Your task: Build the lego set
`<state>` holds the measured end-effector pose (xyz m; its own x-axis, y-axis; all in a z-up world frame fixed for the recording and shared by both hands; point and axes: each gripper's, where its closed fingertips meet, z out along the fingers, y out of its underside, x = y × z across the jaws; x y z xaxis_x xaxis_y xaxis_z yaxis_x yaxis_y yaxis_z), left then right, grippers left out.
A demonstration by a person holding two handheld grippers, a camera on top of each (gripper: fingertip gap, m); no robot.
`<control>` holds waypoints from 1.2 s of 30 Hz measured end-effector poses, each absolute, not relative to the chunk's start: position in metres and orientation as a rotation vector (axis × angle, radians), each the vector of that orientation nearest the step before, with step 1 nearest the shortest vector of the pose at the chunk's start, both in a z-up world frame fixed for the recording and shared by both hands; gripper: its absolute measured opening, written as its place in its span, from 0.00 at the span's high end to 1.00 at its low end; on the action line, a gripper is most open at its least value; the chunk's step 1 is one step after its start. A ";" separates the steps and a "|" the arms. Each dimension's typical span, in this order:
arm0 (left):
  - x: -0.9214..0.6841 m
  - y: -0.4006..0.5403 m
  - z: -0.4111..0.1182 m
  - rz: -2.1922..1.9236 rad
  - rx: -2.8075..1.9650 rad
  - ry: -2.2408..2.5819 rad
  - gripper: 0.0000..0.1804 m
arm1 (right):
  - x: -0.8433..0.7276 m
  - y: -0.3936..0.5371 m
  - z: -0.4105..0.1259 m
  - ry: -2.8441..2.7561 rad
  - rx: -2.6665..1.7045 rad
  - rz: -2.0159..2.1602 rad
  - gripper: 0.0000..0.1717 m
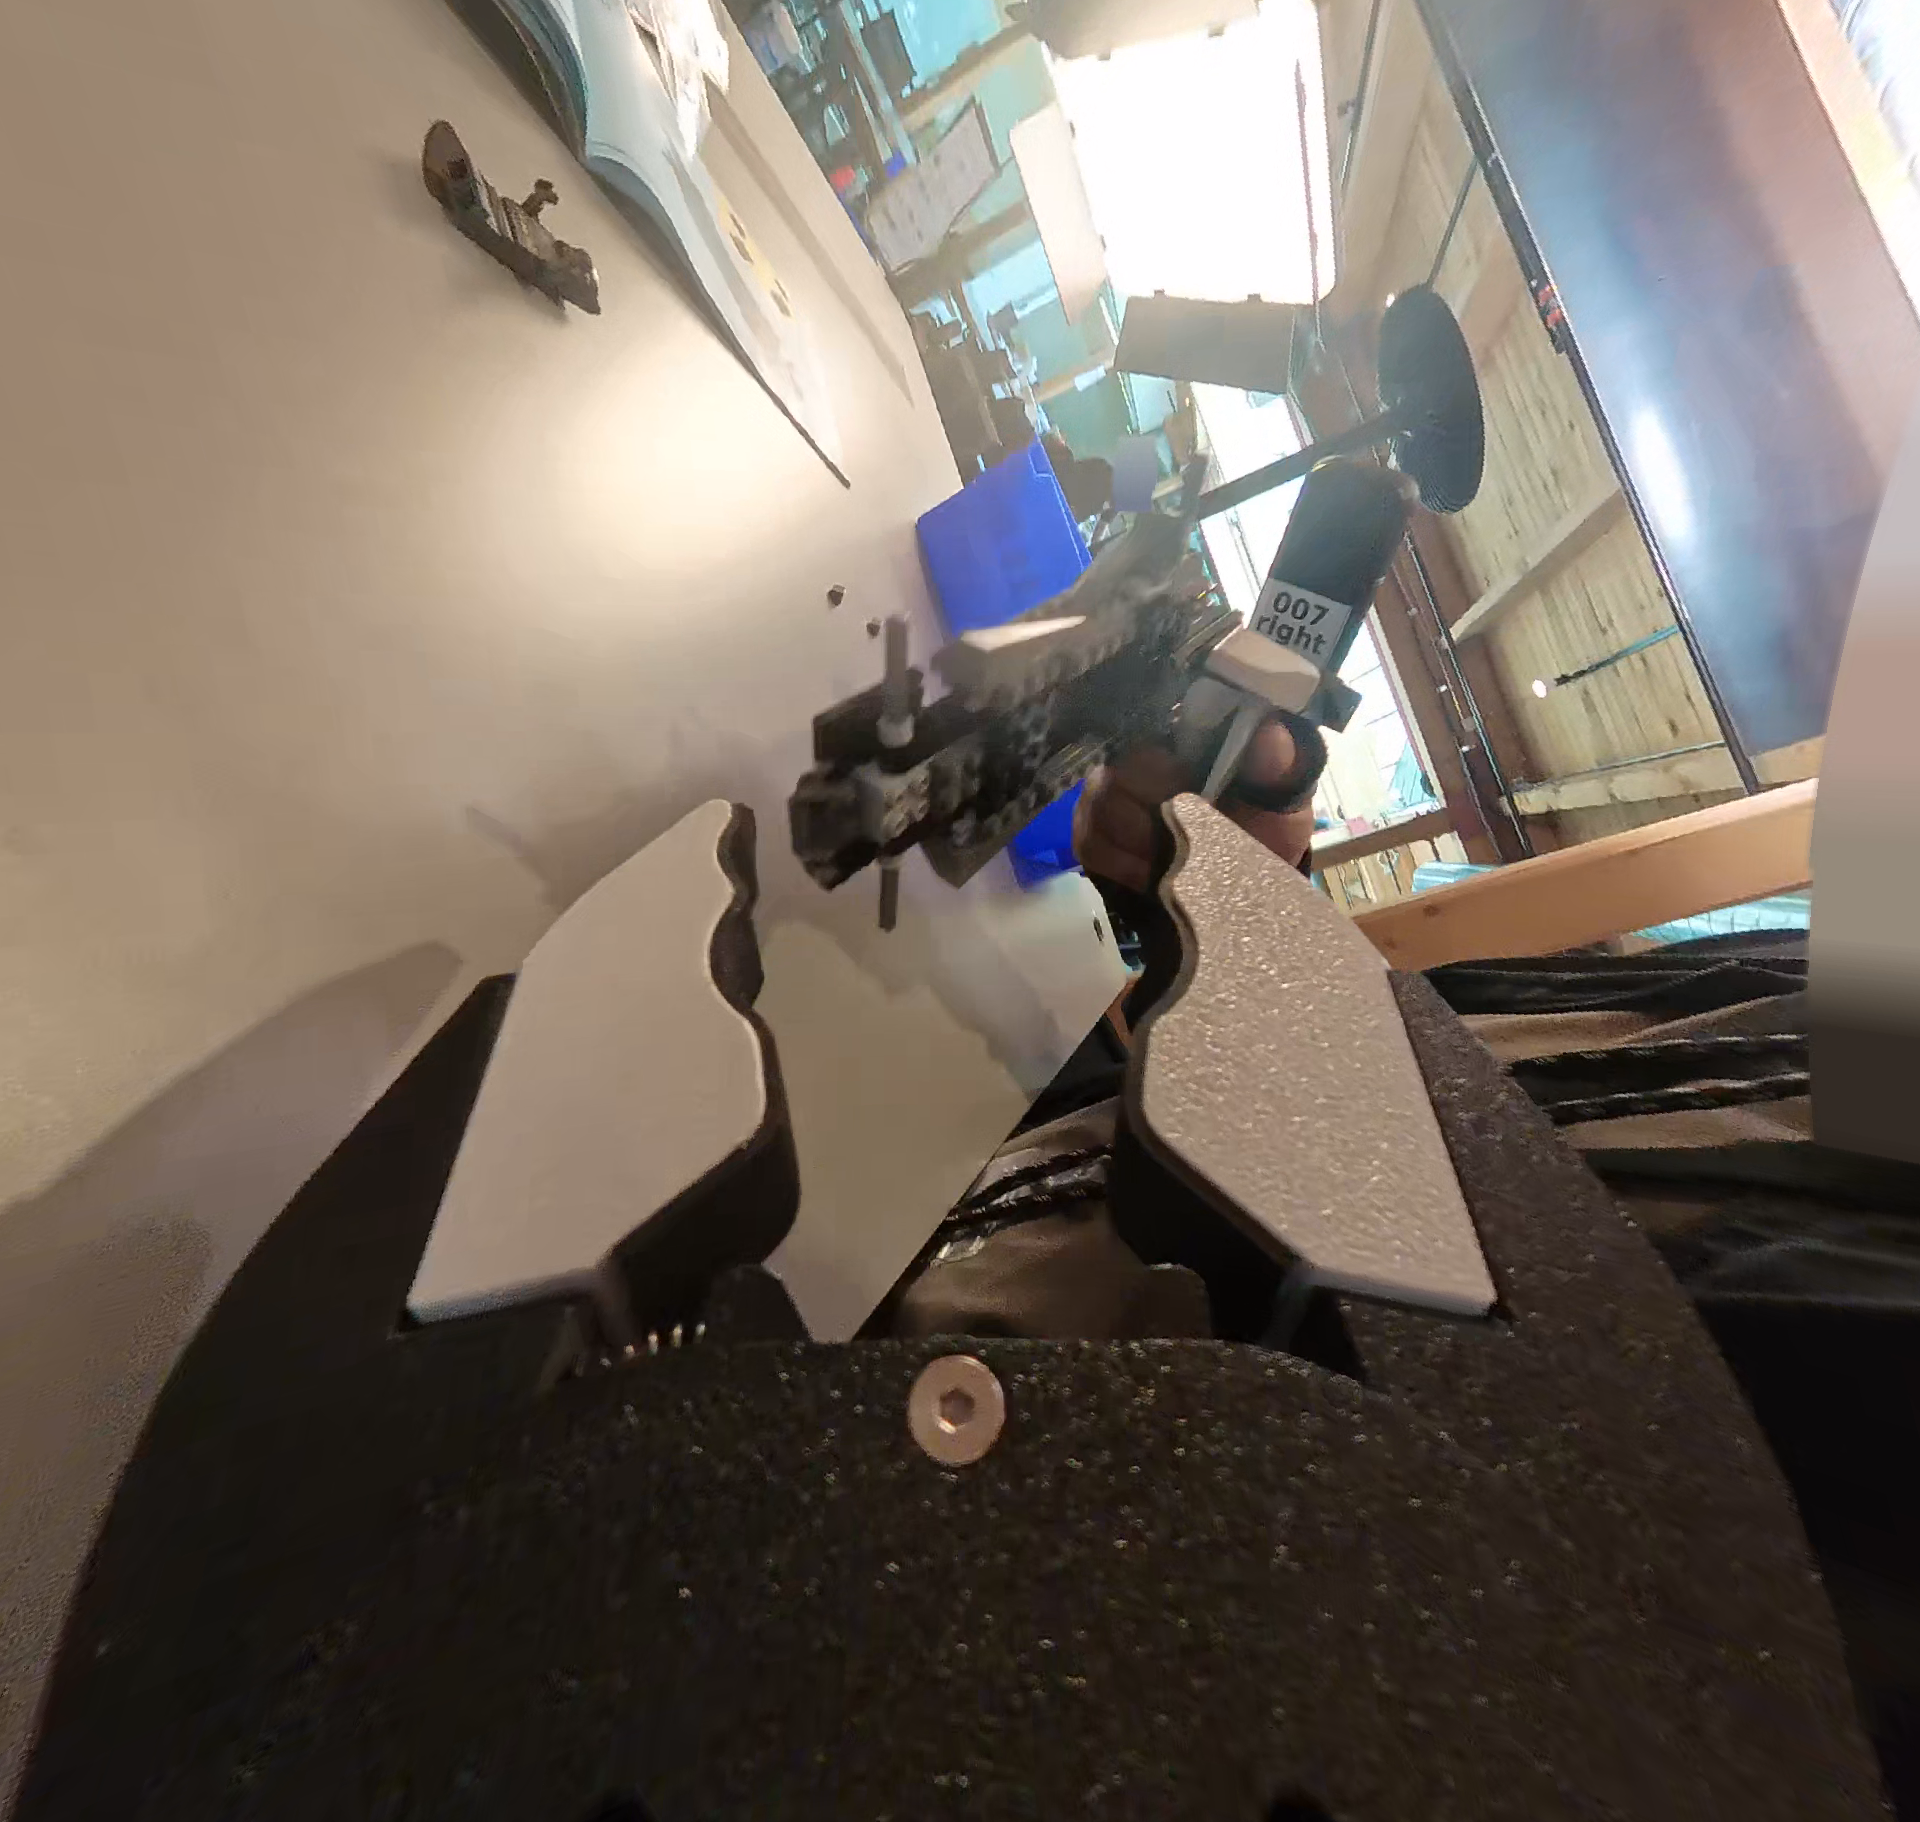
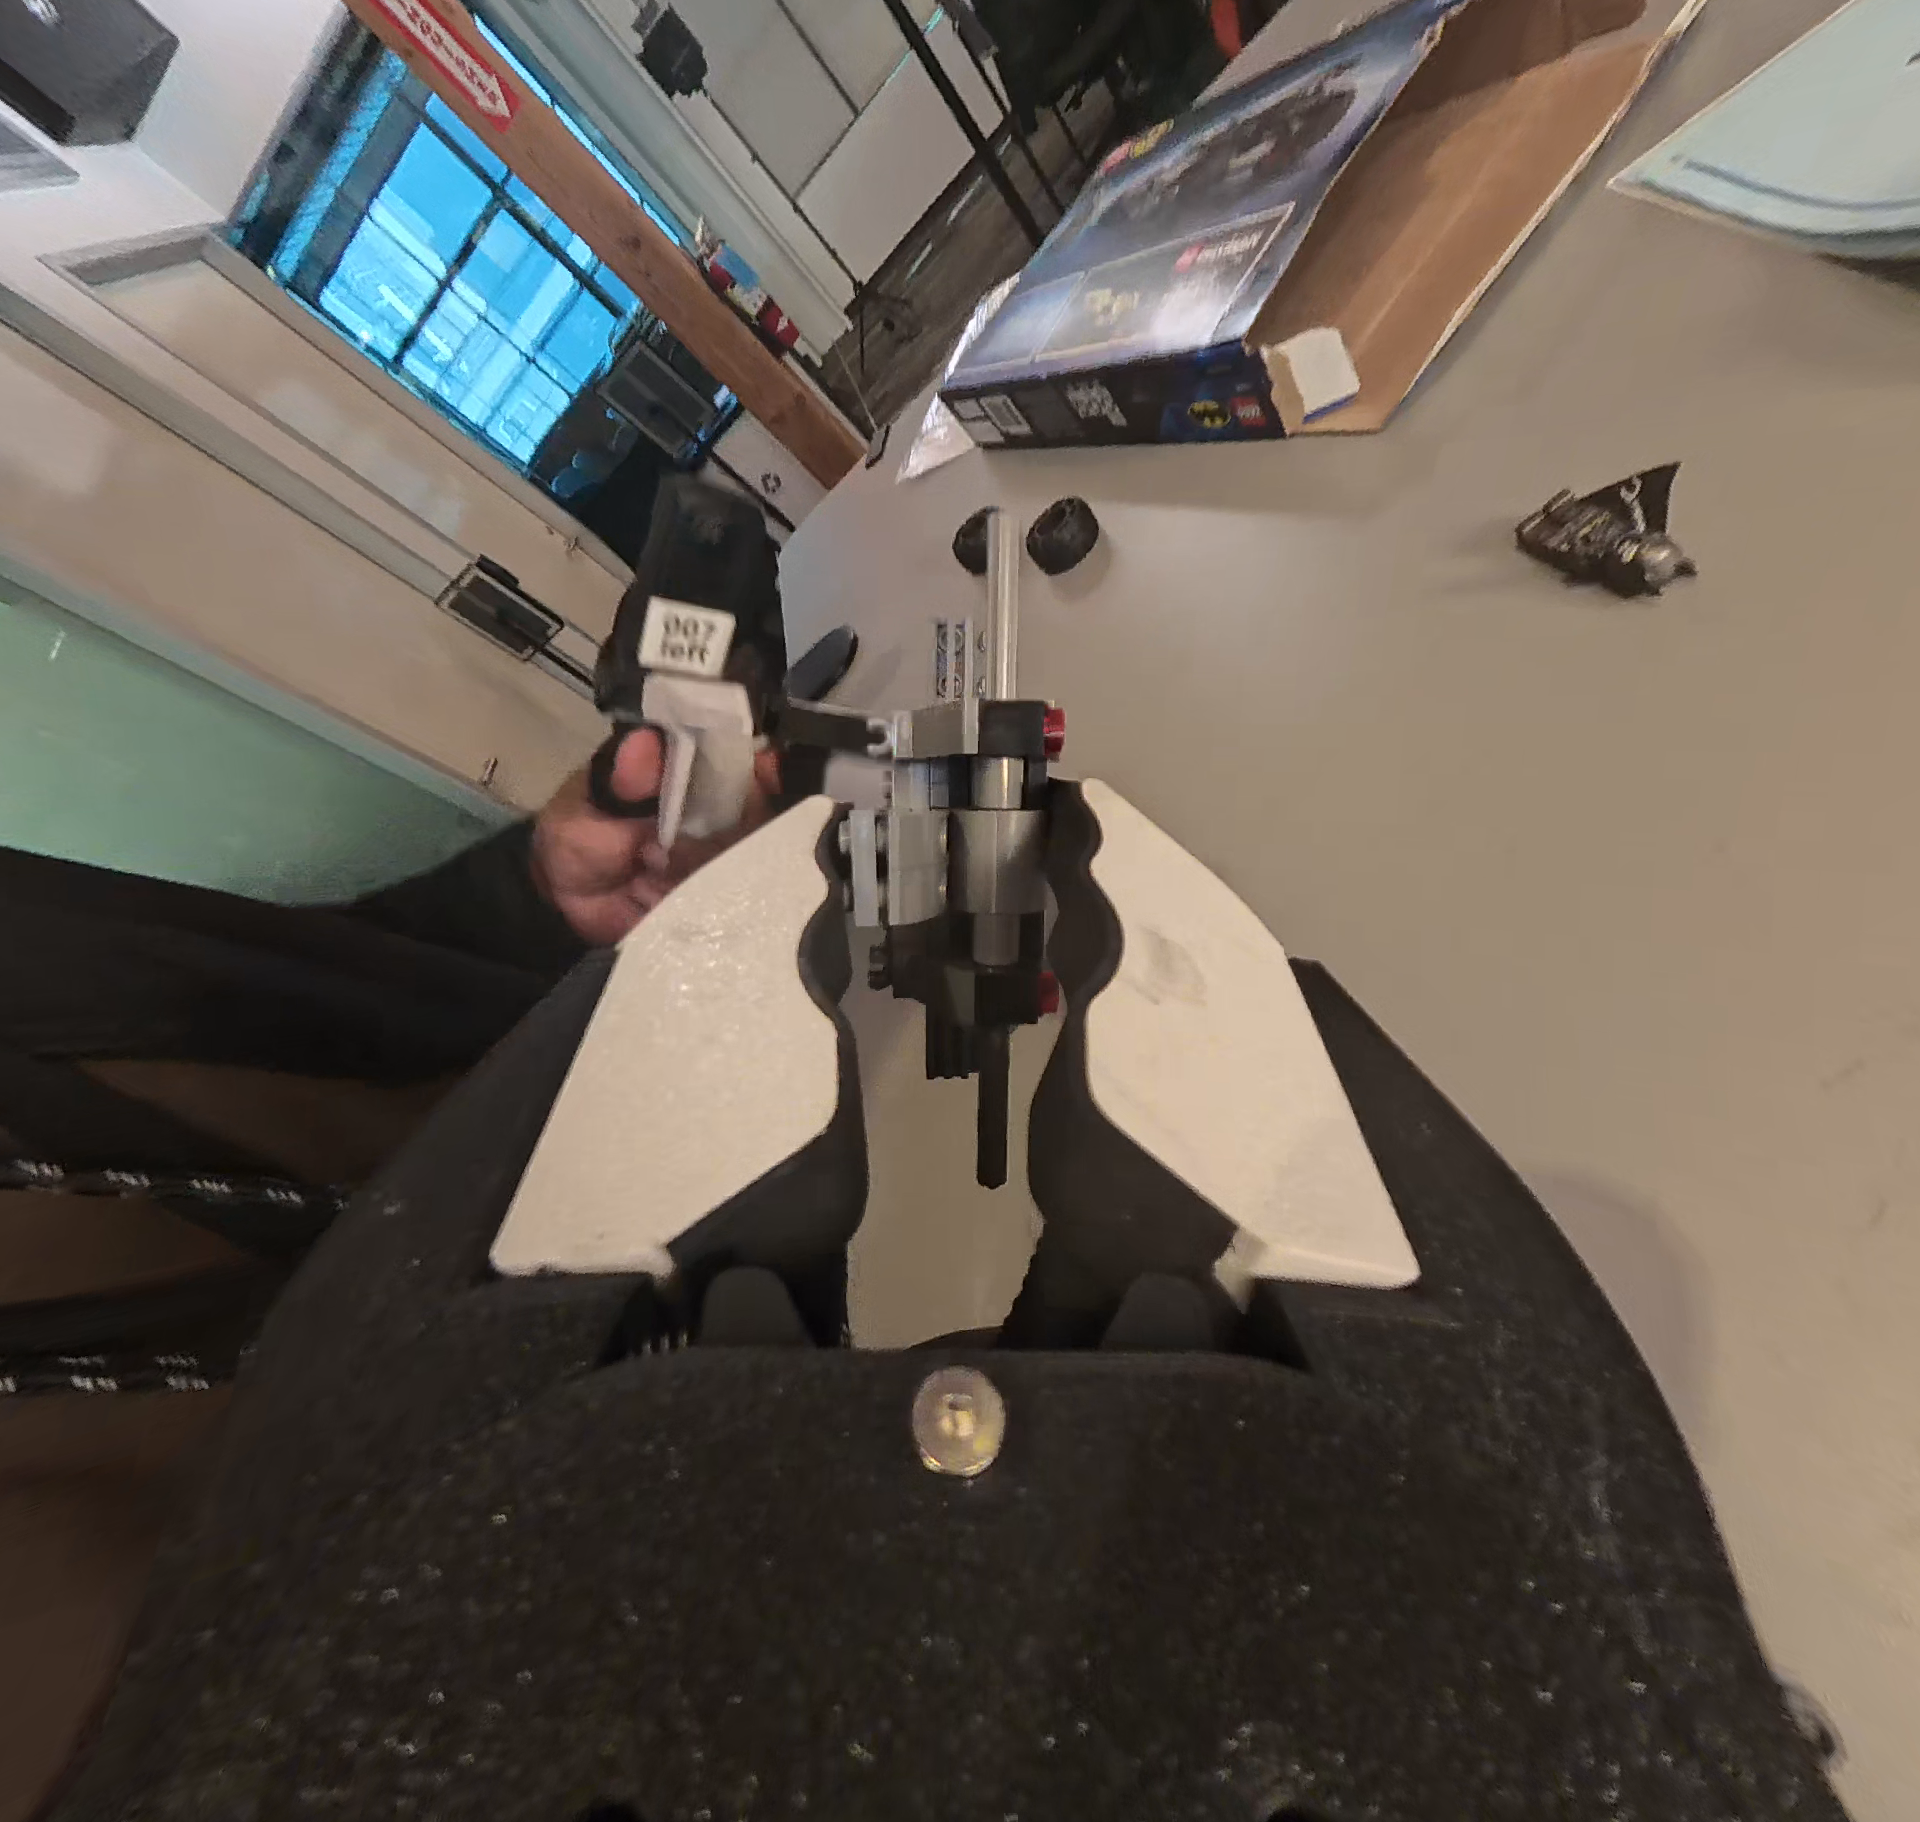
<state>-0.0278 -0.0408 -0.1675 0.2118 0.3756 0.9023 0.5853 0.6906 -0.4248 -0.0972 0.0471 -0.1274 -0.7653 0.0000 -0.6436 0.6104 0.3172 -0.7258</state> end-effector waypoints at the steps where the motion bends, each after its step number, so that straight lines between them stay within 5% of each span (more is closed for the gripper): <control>1: -0.028 -0.039 -0.171 -0.169 -0.847 -1.405 0.57 | -0.100 0.045 -0.122 2.007 0.560 -1.509 0.79; 17: -0.105 0.017 -0.077 -0.102 -0.511 -0.925 0.55 | -0.123 0.015 -0.057 1.416 0.796 -2.043 0.79; 25: -0.111 0.016 -0.066 -0.130 -0.435 -0.897 0.64 | -0.117 0.016 -0.055 1.427 0.826 -2.159 0.79; 31: -0.108 0.010 -0.066 -0.115 -0.432 -0.882 0.82 | -0.112 0.016 -0.056 1.404 0.806 -2.159 0.79; 36: -0.101 0.009 -0.065 -0.124 -0.473 -0.849 0.82 | -0.105 0.016 -0.056 1.442 0.761 -2.142 0.79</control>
<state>-0.1014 0.0095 -0.0649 0.6603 0.0807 0.7467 0.2902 0.8896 -0.3527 -0.1054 0.0158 -0.0559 -0.7488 -0.0582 -0.6602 0.6336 -0.3552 -0.6873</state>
